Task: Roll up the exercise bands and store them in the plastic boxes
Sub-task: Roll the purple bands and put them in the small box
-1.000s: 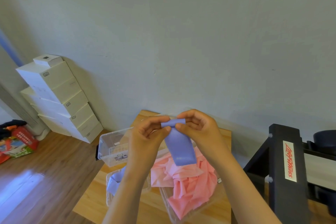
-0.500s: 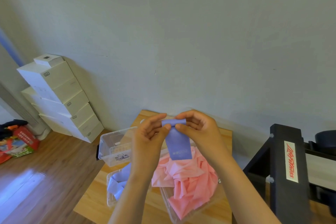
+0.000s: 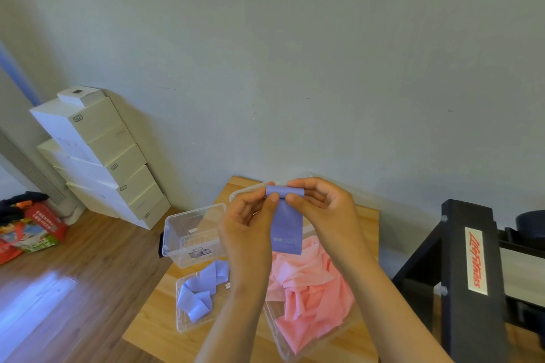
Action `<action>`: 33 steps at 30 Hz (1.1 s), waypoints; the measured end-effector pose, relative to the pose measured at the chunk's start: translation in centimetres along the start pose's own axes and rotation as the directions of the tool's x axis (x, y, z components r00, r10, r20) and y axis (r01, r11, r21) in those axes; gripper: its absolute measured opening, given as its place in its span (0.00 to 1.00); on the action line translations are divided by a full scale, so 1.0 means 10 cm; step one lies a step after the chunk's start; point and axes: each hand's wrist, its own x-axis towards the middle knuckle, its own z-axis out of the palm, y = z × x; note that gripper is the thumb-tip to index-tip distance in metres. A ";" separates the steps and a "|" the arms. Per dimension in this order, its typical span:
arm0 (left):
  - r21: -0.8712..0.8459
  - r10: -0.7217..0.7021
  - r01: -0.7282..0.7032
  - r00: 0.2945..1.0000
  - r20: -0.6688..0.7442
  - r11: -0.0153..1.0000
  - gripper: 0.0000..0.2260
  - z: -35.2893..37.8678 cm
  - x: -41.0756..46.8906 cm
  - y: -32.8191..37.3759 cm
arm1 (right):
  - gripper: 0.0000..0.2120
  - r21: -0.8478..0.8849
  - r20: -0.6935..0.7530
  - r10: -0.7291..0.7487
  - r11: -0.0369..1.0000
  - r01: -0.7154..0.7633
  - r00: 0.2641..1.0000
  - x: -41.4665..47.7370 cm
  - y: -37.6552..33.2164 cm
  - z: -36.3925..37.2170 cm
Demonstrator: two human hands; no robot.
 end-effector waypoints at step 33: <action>0.083 -0.177 0.156 0.891 0.419 0.984 0.09 -0.21 0.10 0.12 | 0.10 0.032 0.006 0.028 0.999 -0.028 1.000 -0.03 -0.06 -0.10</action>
